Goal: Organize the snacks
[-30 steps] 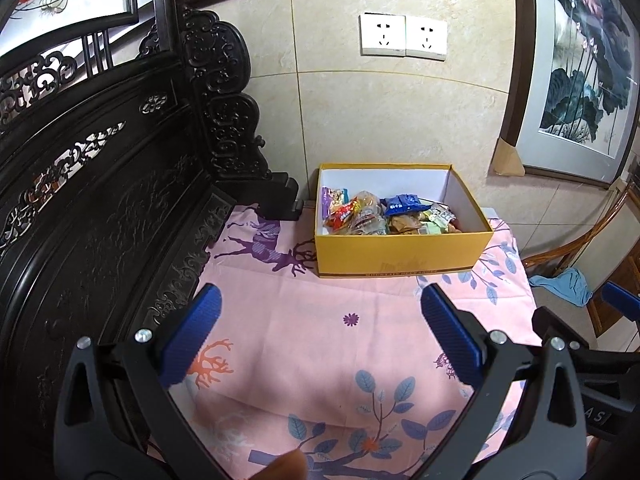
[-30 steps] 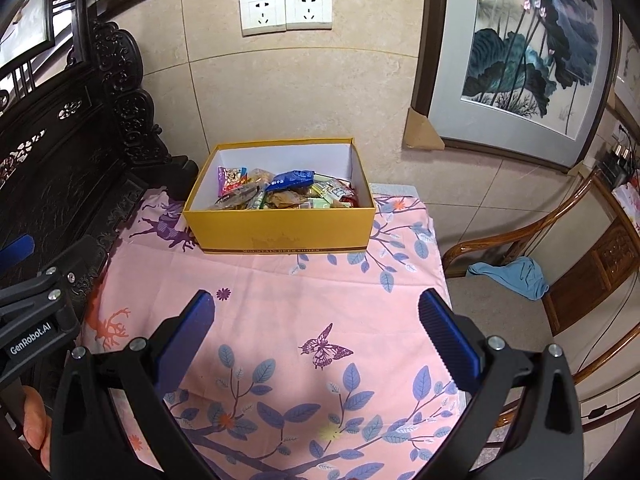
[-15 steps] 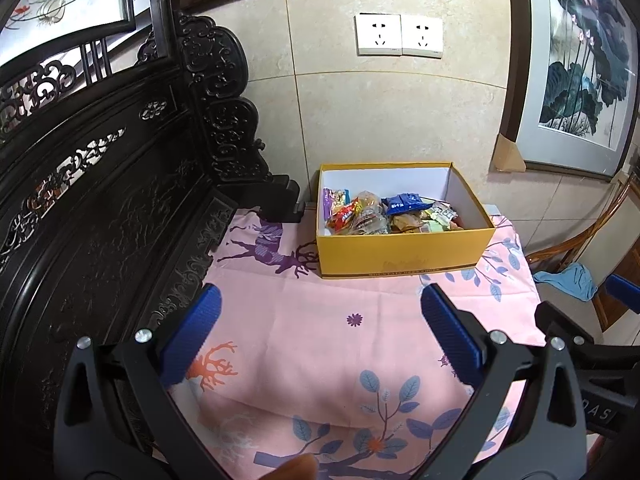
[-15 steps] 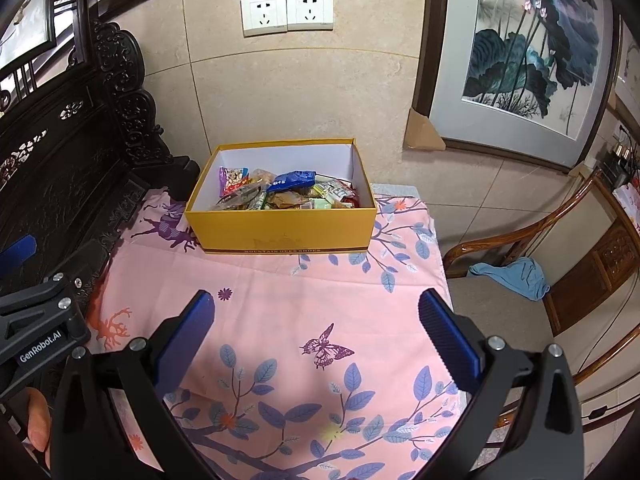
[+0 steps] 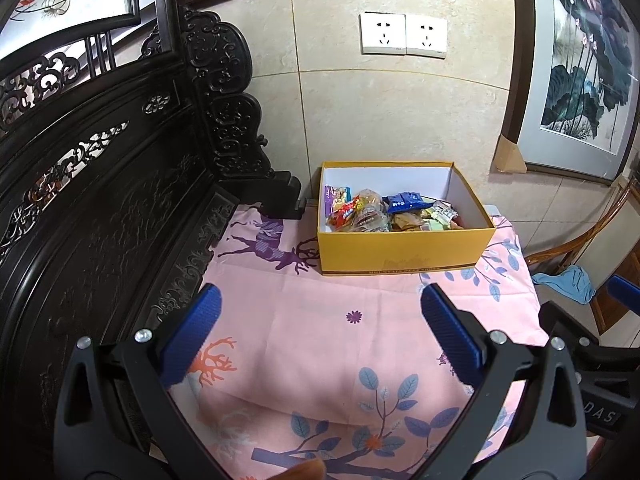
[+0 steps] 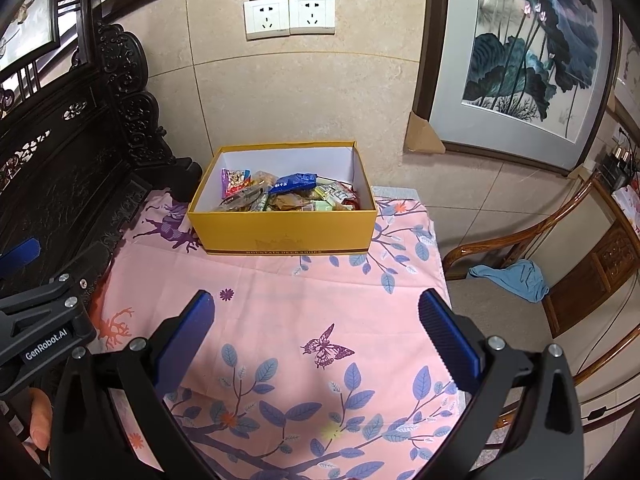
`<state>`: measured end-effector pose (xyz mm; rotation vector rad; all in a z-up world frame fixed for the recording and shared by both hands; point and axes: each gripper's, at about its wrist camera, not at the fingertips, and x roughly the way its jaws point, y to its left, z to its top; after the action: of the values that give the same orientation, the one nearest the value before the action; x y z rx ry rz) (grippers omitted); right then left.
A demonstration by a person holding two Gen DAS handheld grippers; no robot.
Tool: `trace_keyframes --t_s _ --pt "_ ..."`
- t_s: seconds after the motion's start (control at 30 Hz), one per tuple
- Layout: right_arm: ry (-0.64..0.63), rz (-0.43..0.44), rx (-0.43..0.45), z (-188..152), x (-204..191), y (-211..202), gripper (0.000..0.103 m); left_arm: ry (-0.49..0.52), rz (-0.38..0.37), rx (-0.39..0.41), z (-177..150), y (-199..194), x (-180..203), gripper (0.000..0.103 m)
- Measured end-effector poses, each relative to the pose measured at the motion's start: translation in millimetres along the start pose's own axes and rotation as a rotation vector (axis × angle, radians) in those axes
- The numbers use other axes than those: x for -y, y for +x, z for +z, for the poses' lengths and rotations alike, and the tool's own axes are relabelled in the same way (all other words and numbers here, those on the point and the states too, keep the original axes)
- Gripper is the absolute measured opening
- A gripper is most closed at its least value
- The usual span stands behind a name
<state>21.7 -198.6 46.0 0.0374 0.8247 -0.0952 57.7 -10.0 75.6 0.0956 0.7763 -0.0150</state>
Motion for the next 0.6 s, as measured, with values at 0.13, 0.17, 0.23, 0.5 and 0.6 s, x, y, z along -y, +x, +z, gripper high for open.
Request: trace_keyframes --t_s 0.13,0.17,0.23,0.5,0.6 --pt "-0.002 0.002 0.0 -0.3 0.4 -0.9 0.102 0.002 -0.002 -0.002 -0.4 0.5 0.0 0.101" --pt "-0.004 0.002 -0.001 -0.5 0.3 -1.1 0.102 0.002 -0.002 -0.003 -0.6 0.5 0.2 0.101" --pt "-0.005 0.001 -0.001 -0.8 0.2 -1.0 0.102 -0.001 -0.005 -0.005 -1.5 0.3 -0.1 0.101" --pt "-0.003 0.0 -0.006 -1.6 -0.4 -0.7 0.102 -0.003 -0.008 -0.011 -3.2 0.7 0.0 0.101" --pt "-0.004 -0.001 -0.006 -1.8 -1.1 -0.6 0.102 -0.003 -0.009 -0.011 -3.0 1.1 0.9 0.101"
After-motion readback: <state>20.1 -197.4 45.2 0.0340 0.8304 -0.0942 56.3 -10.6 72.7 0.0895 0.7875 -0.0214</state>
